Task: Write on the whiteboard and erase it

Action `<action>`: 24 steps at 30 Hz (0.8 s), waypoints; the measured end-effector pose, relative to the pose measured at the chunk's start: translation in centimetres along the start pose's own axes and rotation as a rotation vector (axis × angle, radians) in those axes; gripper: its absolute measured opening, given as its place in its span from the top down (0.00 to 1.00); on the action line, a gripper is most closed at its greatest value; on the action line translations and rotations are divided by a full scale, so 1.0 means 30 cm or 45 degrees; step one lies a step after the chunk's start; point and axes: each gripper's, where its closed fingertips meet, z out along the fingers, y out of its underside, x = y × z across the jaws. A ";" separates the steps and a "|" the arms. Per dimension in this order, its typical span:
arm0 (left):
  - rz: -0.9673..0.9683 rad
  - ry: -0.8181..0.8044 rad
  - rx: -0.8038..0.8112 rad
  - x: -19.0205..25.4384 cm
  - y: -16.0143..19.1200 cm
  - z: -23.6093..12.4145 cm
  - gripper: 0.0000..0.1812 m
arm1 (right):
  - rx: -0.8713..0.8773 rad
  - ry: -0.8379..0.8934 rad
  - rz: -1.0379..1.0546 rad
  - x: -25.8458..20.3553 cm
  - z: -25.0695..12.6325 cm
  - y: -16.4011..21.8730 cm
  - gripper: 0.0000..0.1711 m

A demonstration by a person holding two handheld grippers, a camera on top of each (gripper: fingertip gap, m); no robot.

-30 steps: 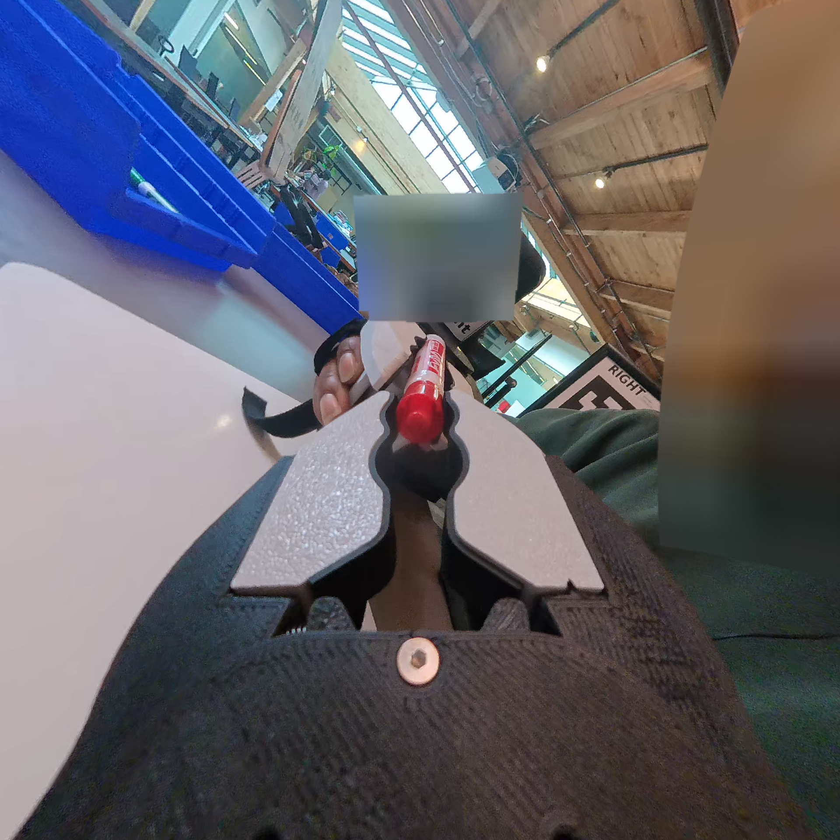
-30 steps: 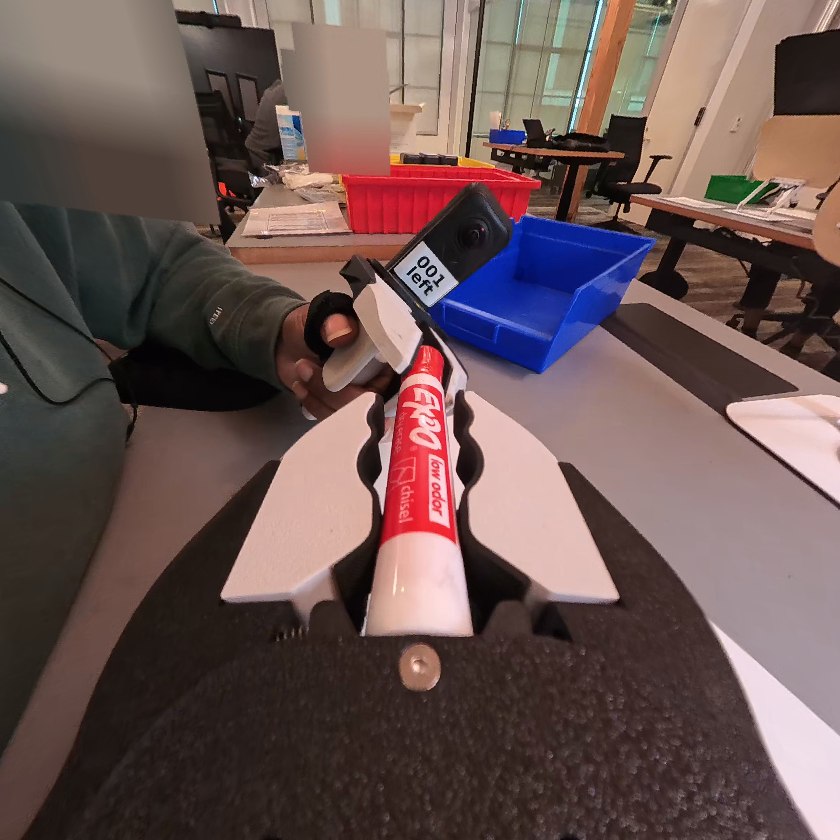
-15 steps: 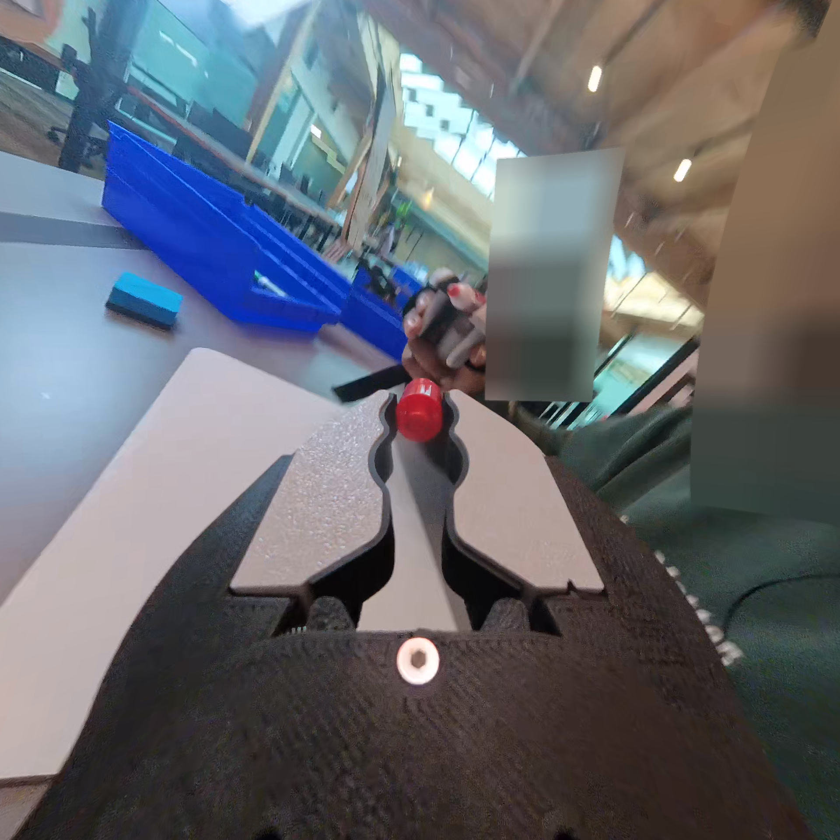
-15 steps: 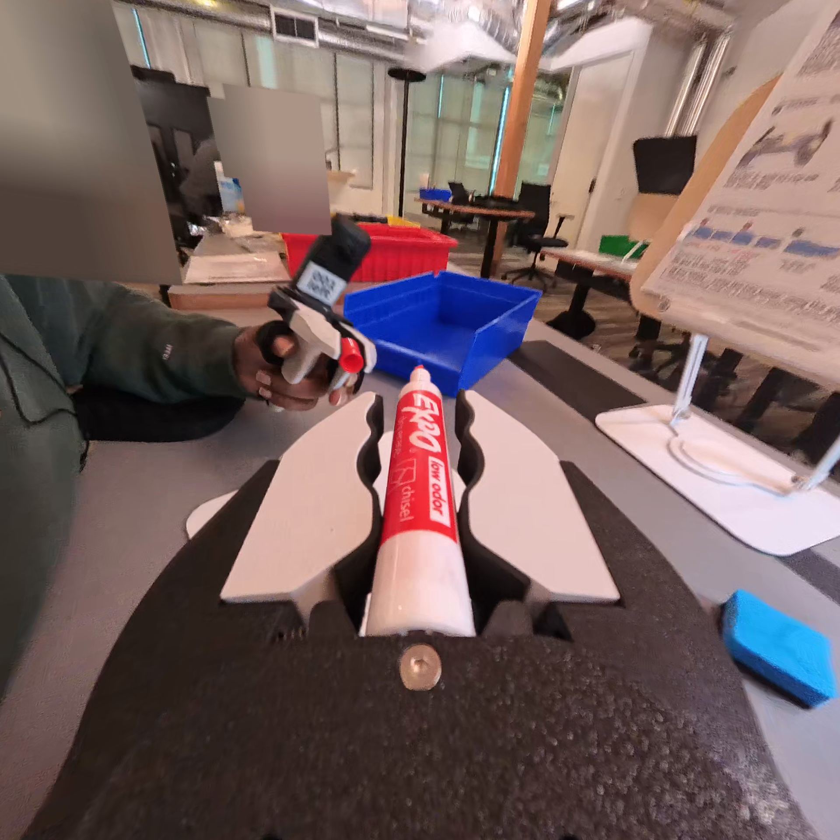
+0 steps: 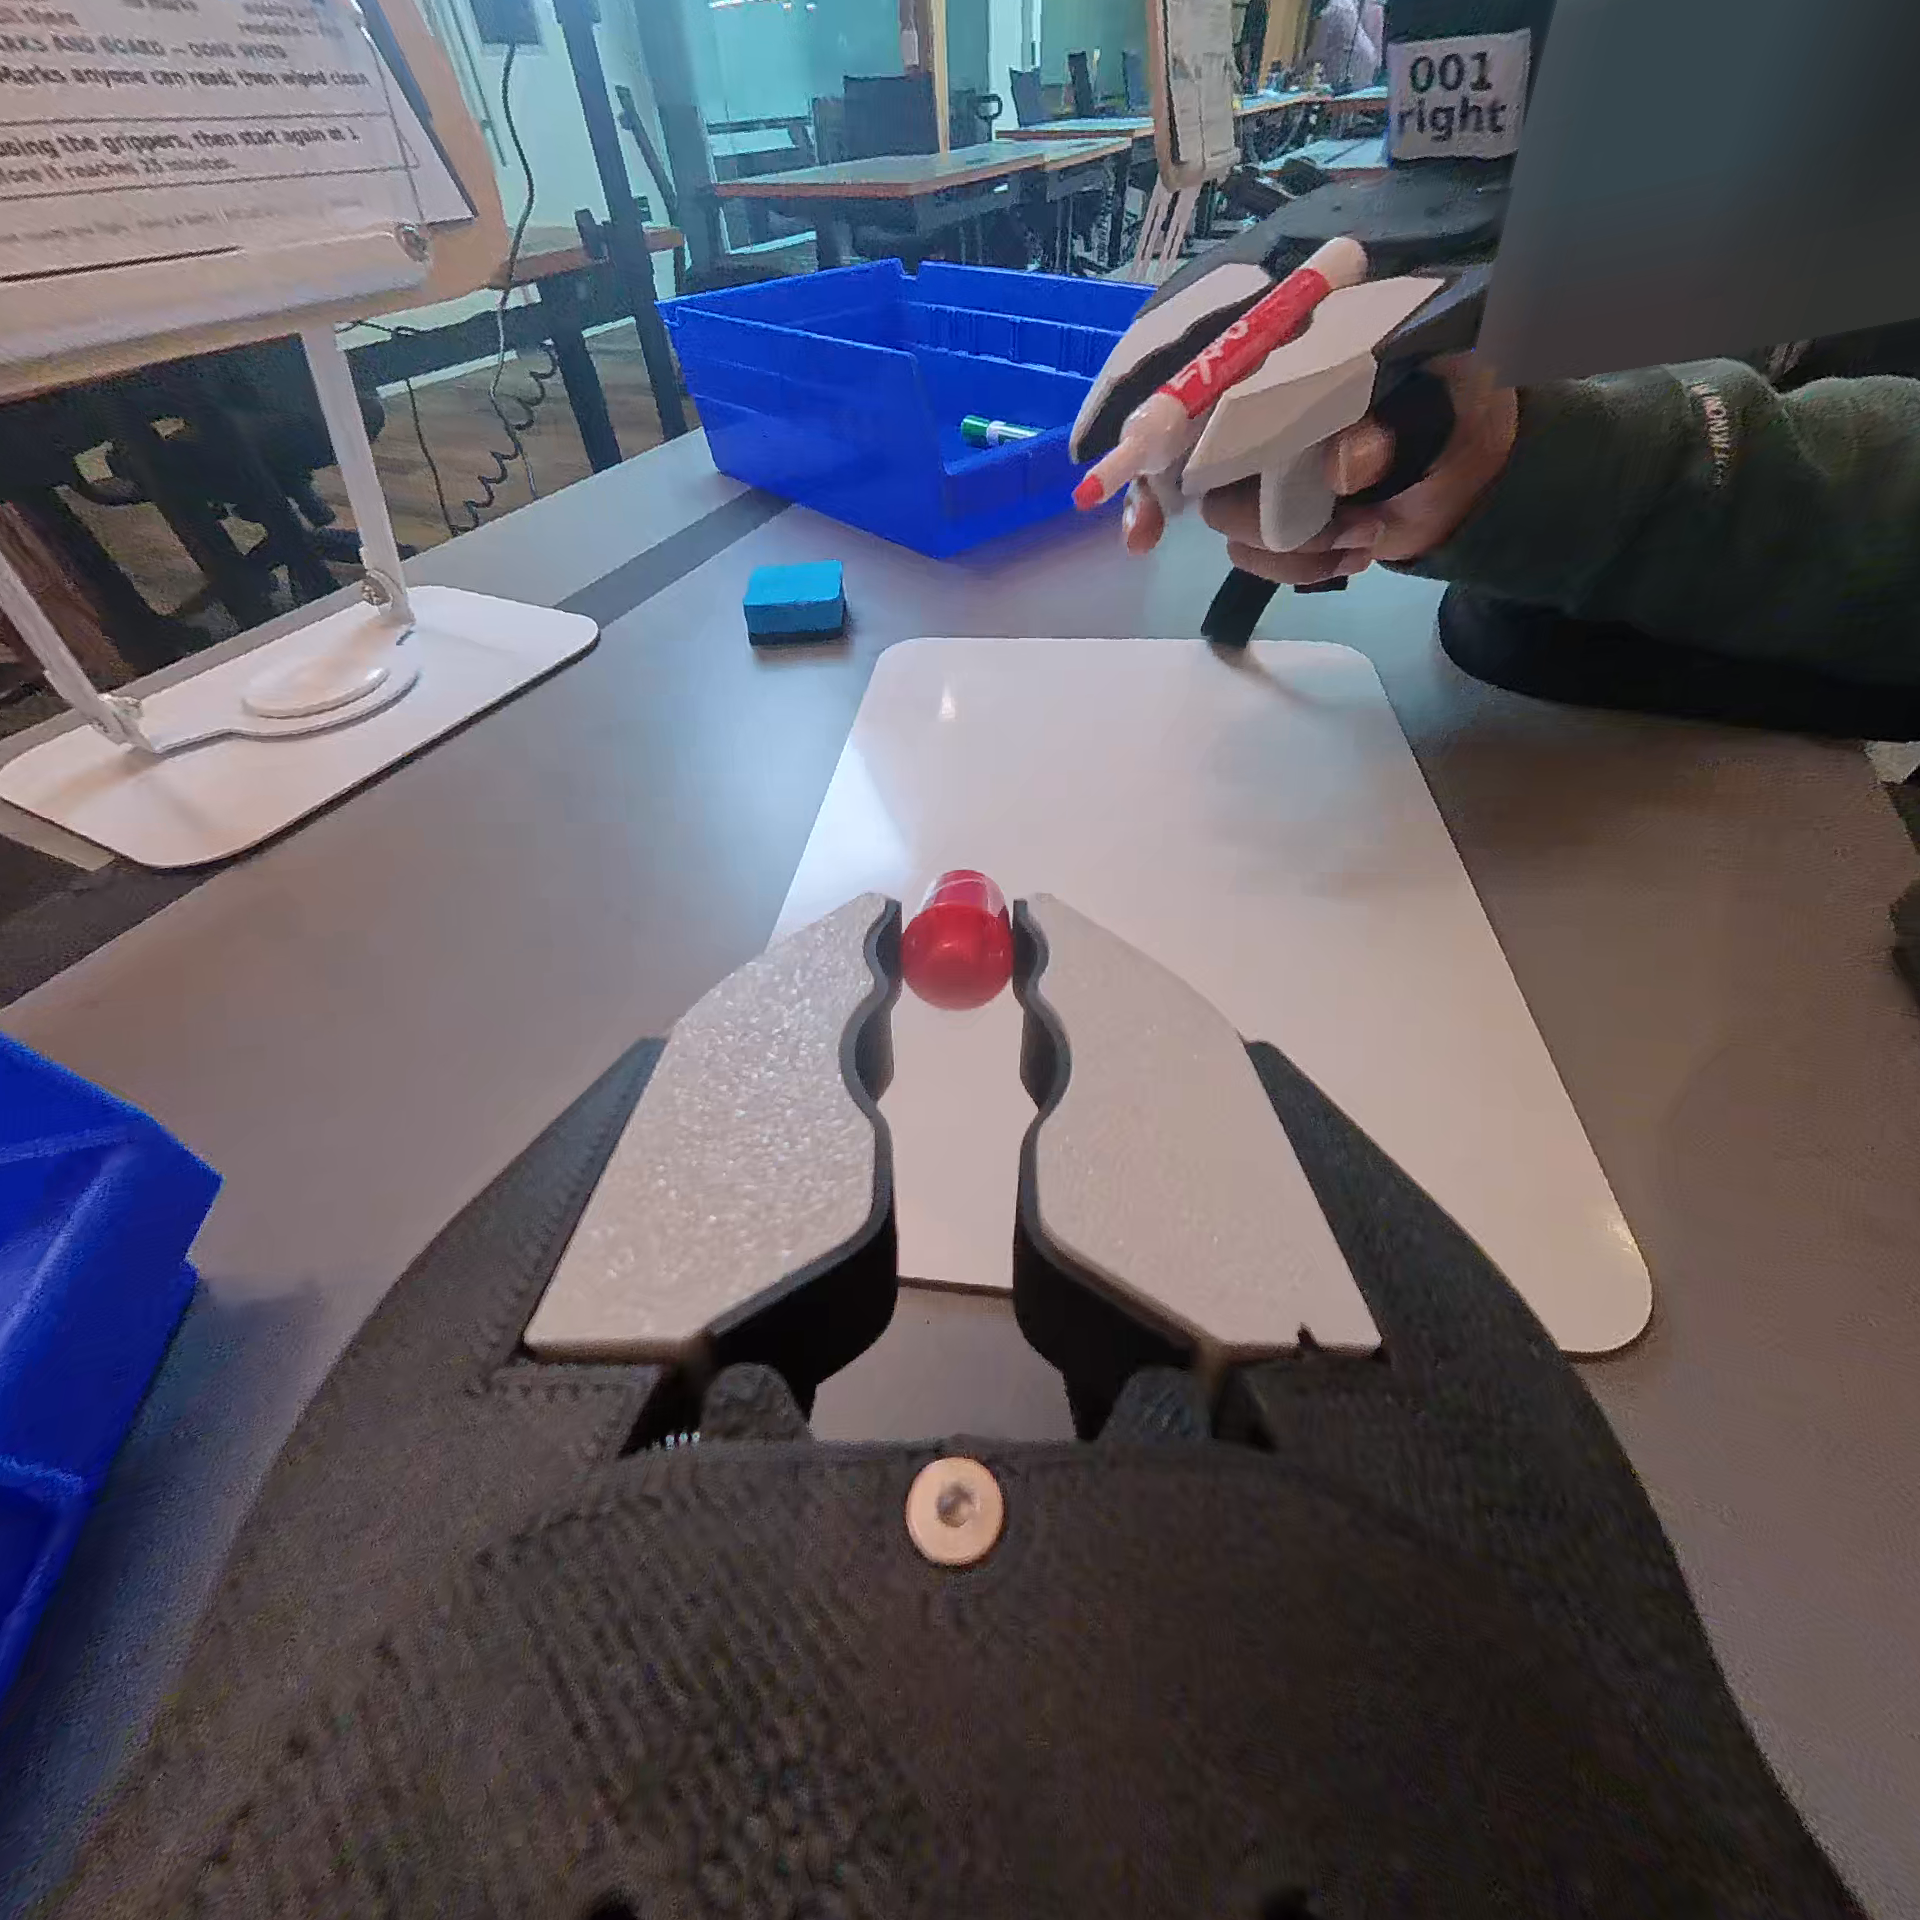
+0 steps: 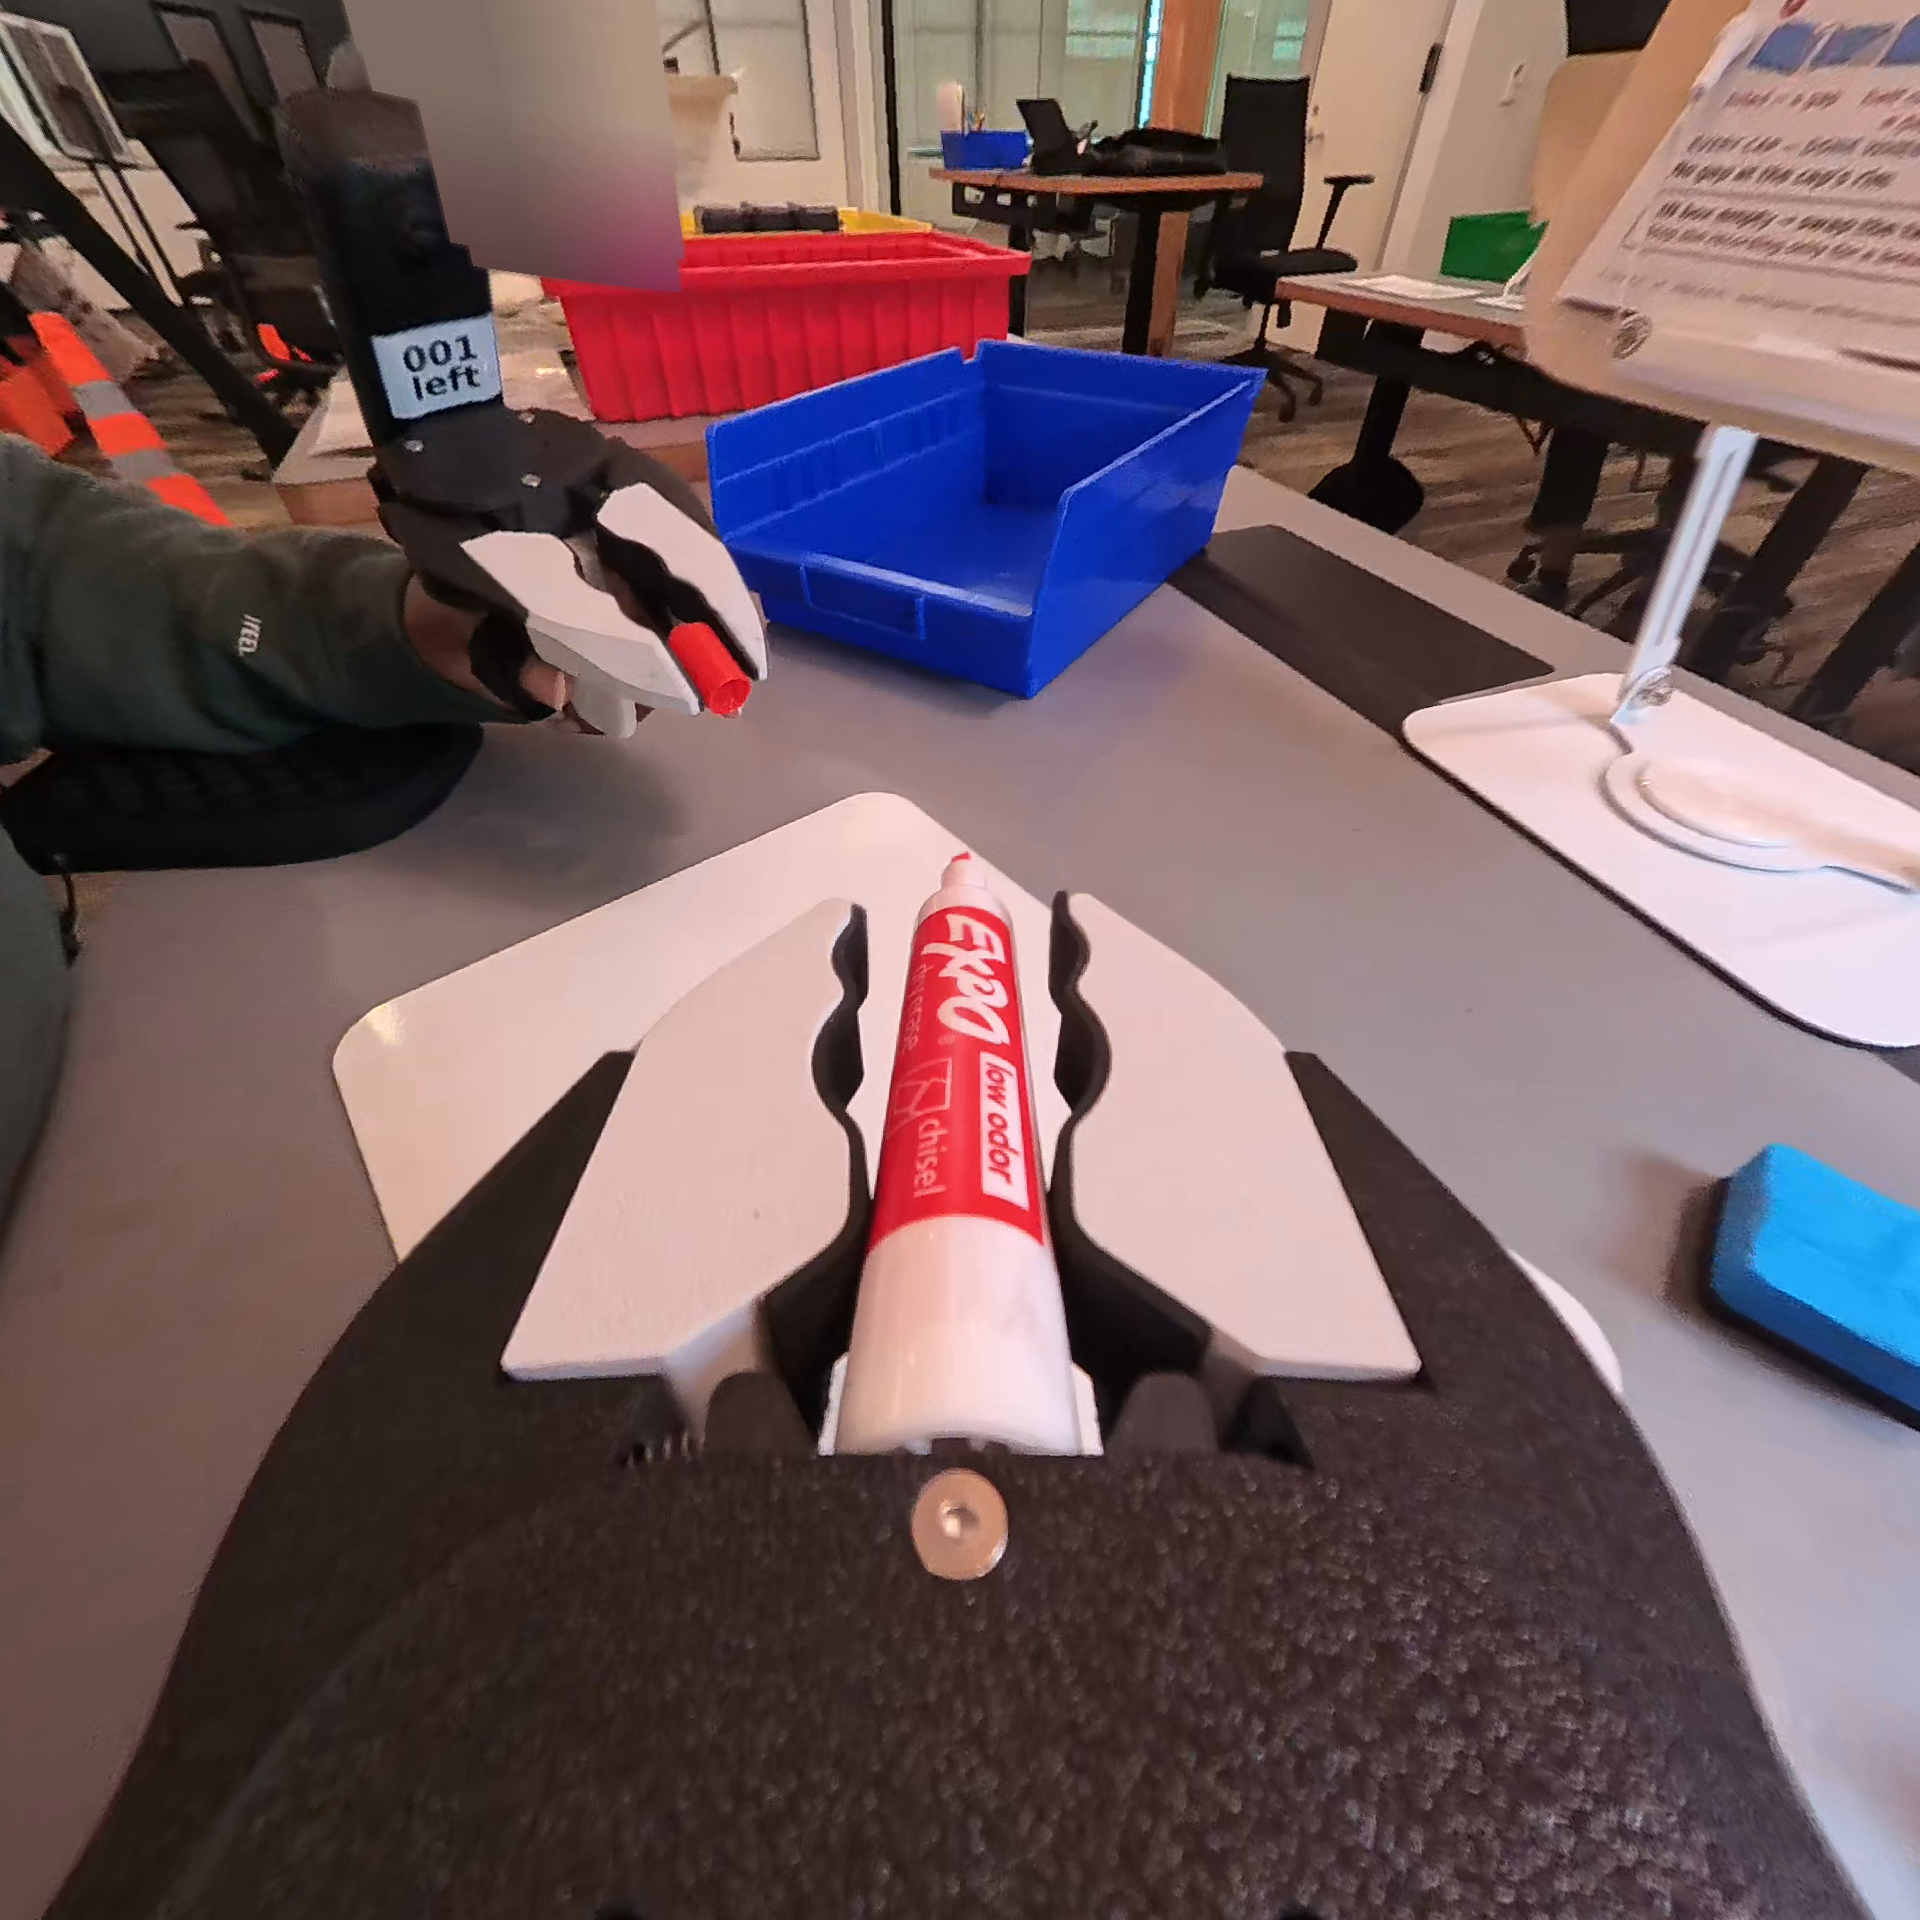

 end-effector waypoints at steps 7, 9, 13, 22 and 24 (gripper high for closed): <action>0.022 0.010 0.010 0.014 -0.006 0.010 0.89 | -0.051 -0.059 -0.019 -0.027 0.071 0.041 0.80; 0.016 -0.003 0.014 0.010 -0.010 0.006 0.89 | -0.083 -0.064 -0.035 -0.032 0.091 0.048 0.80; 0.030 -0.044 -0.006 -0.003 0.000 0.006 0.89 | -0.112 -0.110 -0.036 -0.060 0.125 0.045 0.80; 0.135 -0.103 -0.056 0.002 -0.002 0.003 0.89 | -0.234 -0.117 -0.131 -0.137 0.153 0.051 0.80; 0.144 -0.112 -0.058 -0.002 -0.011 -0.004 0.89 | -0.287 -0.123 -0.131 -0.155 0.161 0.051 0.80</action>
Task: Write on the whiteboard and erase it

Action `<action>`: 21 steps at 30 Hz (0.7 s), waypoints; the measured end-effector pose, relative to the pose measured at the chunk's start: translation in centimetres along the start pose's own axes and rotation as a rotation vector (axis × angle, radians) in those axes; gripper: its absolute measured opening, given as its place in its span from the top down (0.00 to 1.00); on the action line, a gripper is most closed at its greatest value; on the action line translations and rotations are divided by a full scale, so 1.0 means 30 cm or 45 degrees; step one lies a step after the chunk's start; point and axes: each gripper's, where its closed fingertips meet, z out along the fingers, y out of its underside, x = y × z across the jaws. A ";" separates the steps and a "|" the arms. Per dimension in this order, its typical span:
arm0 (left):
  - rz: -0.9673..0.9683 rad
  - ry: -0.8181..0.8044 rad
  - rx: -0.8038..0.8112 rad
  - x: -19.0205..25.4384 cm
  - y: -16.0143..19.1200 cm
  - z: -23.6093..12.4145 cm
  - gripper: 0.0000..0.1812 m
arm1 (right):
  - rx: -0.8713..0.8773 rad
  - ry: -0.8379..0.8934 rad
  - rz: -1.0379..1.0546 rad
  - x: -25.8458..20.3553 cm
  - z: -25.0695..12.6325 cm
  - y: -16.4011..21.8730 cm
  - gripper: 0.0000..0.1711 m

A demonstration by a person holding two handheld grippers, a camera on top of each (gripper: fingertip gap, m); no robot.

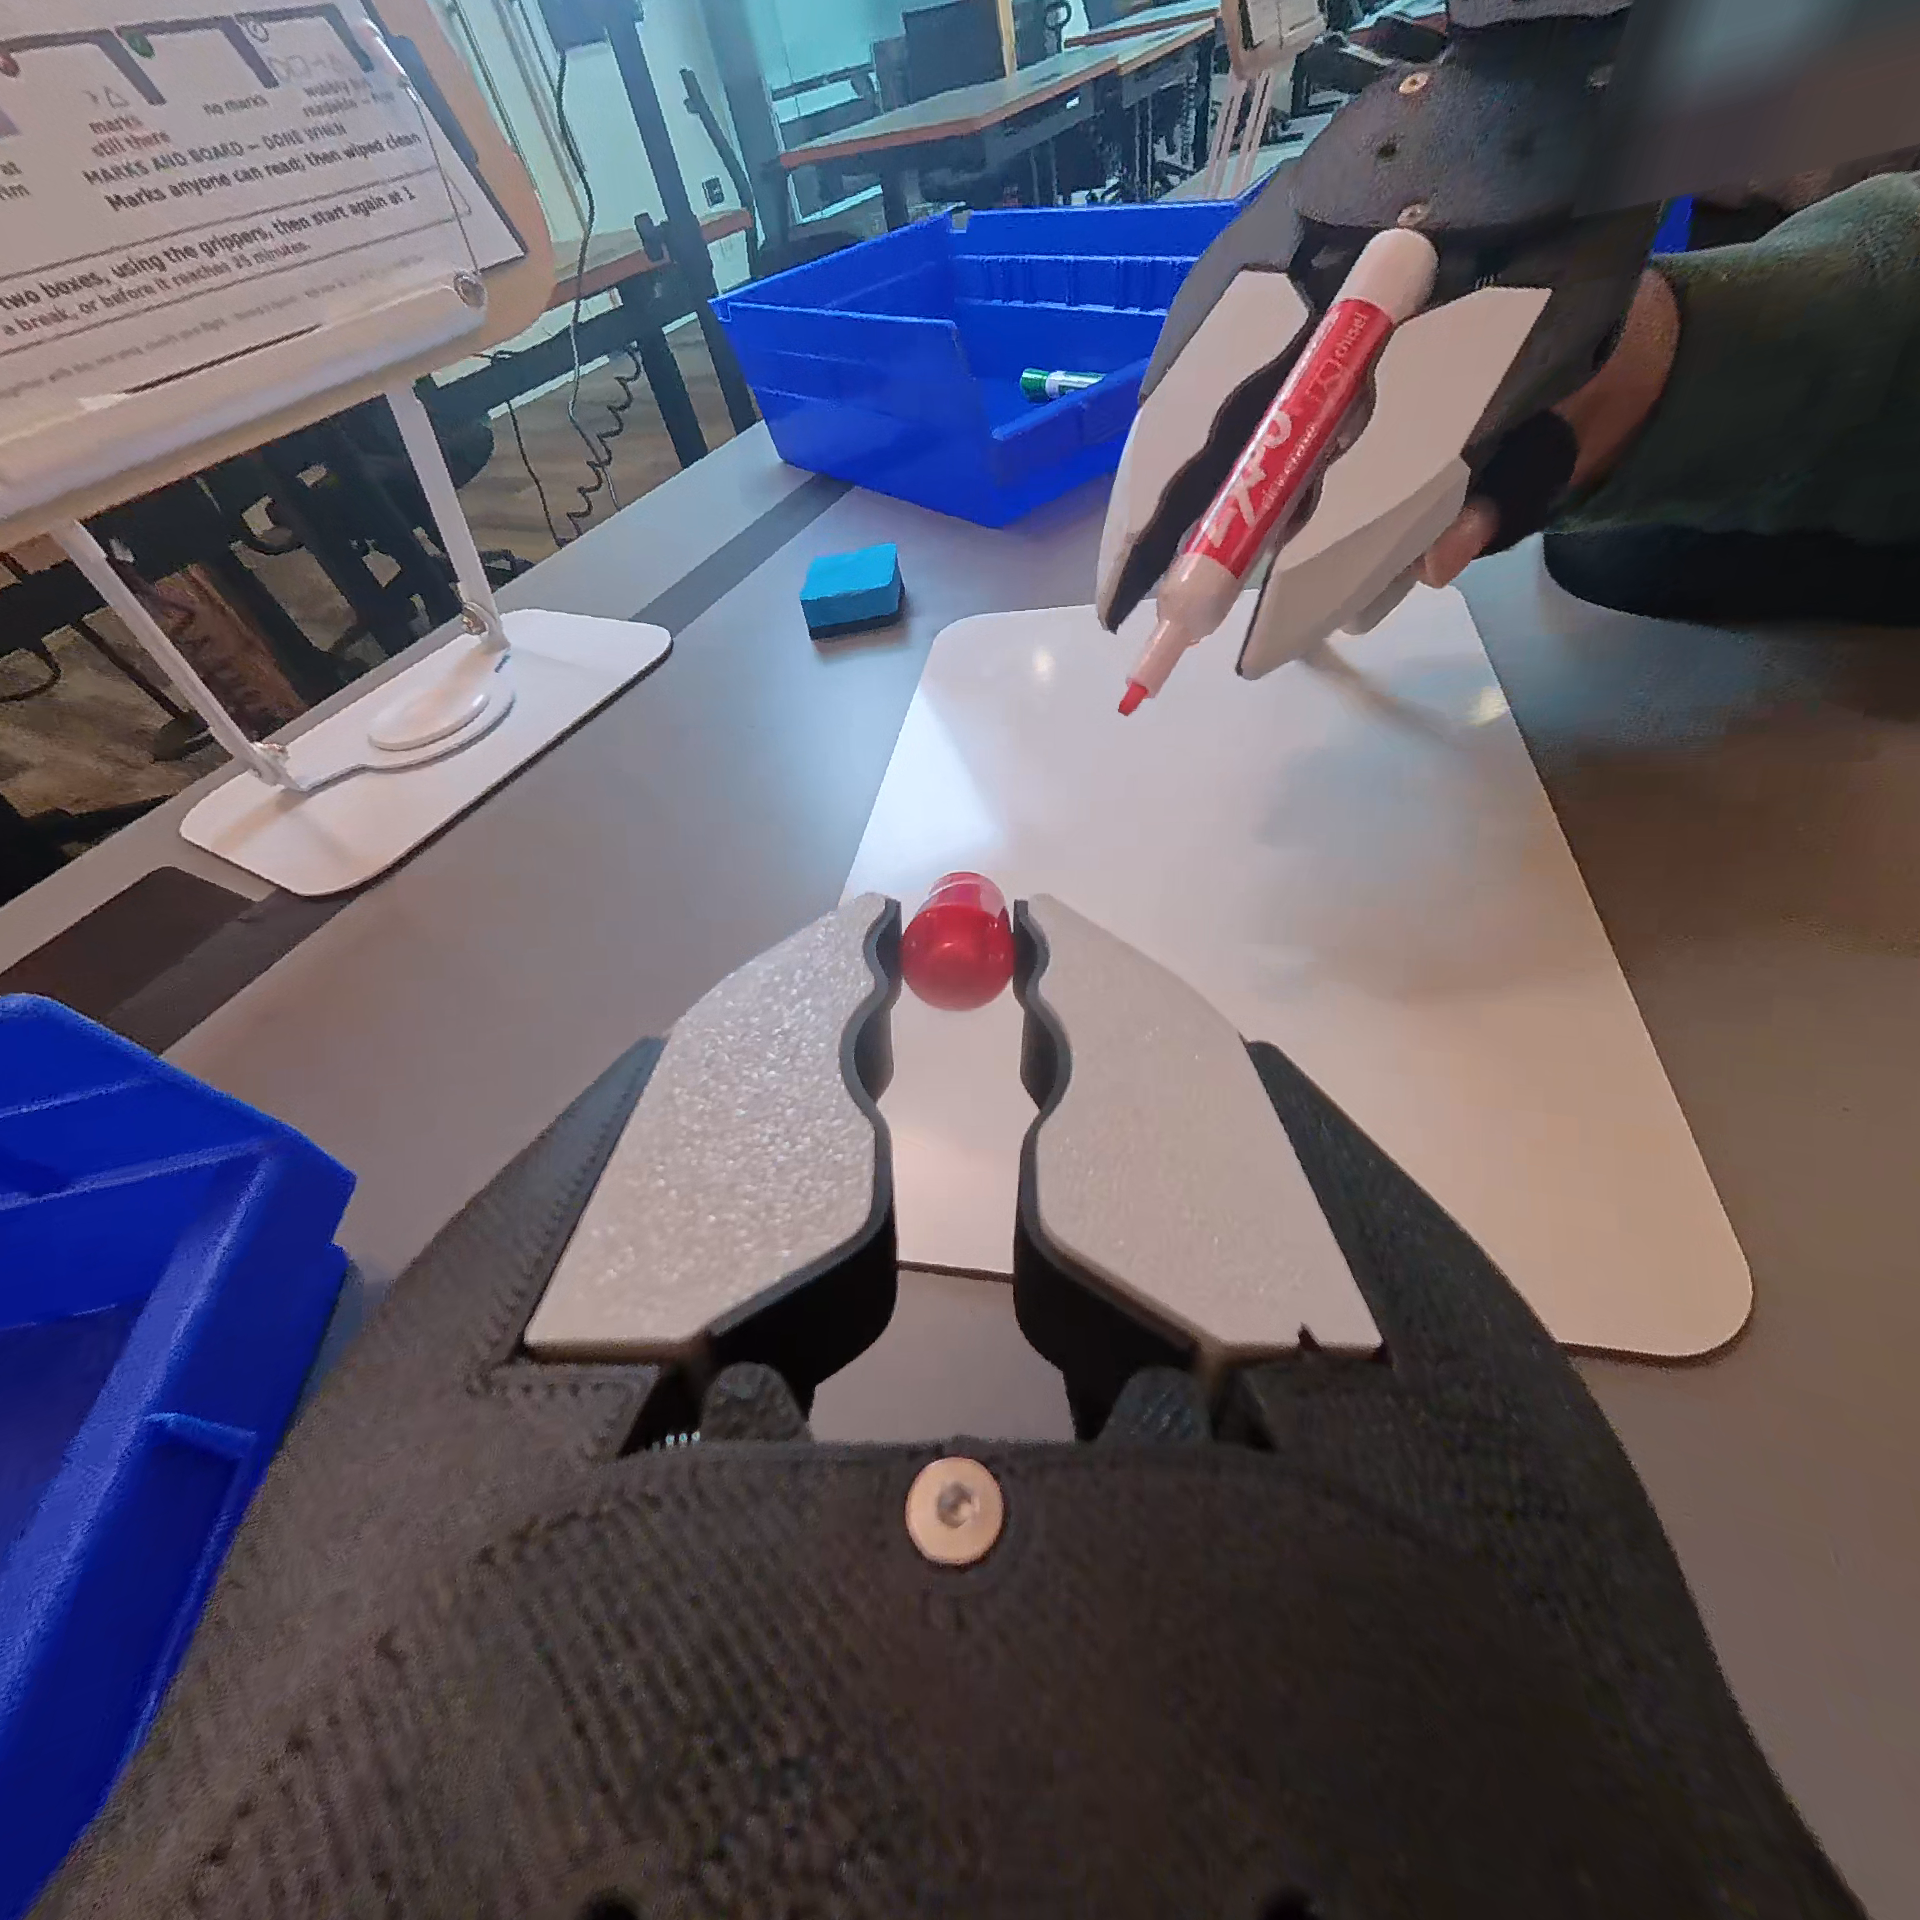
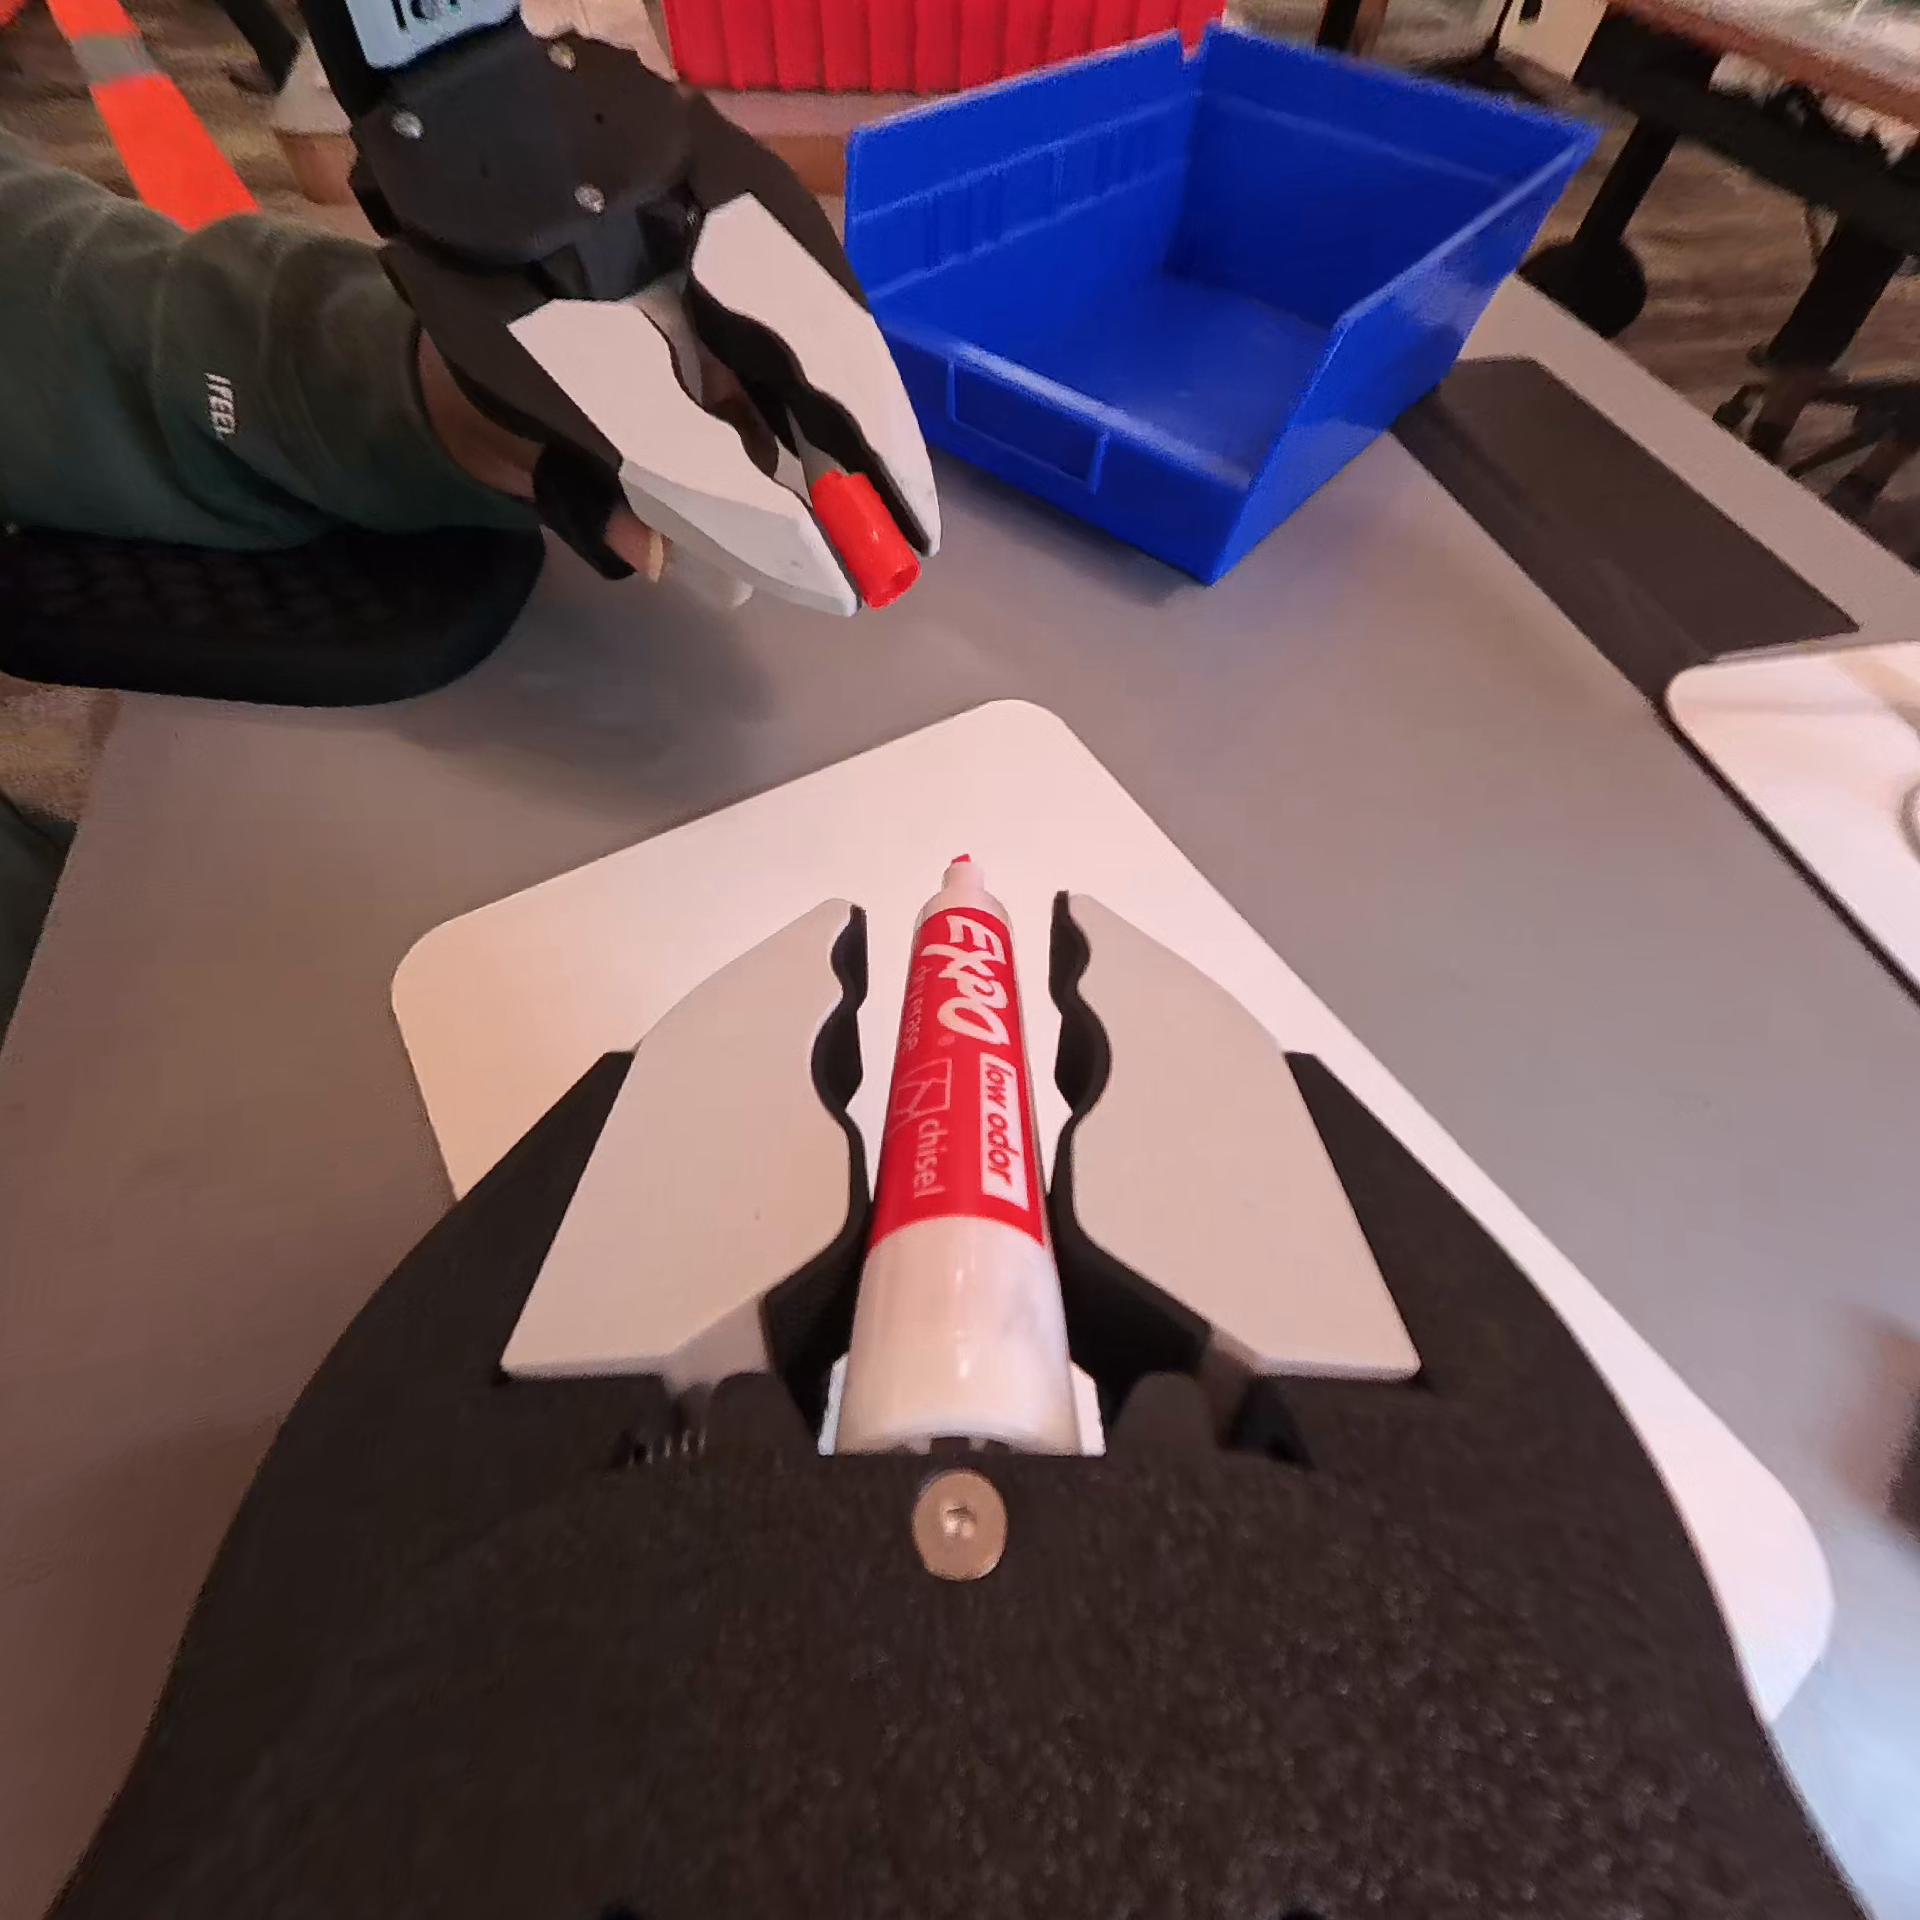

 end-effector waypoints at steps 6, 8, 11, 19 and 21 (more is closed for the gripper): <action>-0.030 0.022 -0.014 -0.034 0.041 -0.026 0.89 | -0.383 -0.061 0.030 -0.032 0.097 0.032 0.80; -0.051 0.038 -0.007 -0.045 0.064 -0.043 0.89 | -0.481 -0.099 0.024 -0.040 0.139 0.033 0.80; -0.138 0.069 0.060 -0.067 0.077 -0.086 0.89 | -0.649 -0.138 0.007 -0.034 0.197 0.053 0.80; -0.061 0.167 0.138 -0.019 0.108 -0.198 0.89 | -0.971 -0.219 -0.033 -0.010 0.265 0.091 0.80; -0.049 0.173 0.123 -0.019 0.127 -0.210 0.89 | -1.018 -0.224 -0.060 -0.005 0.275 0.094 0.80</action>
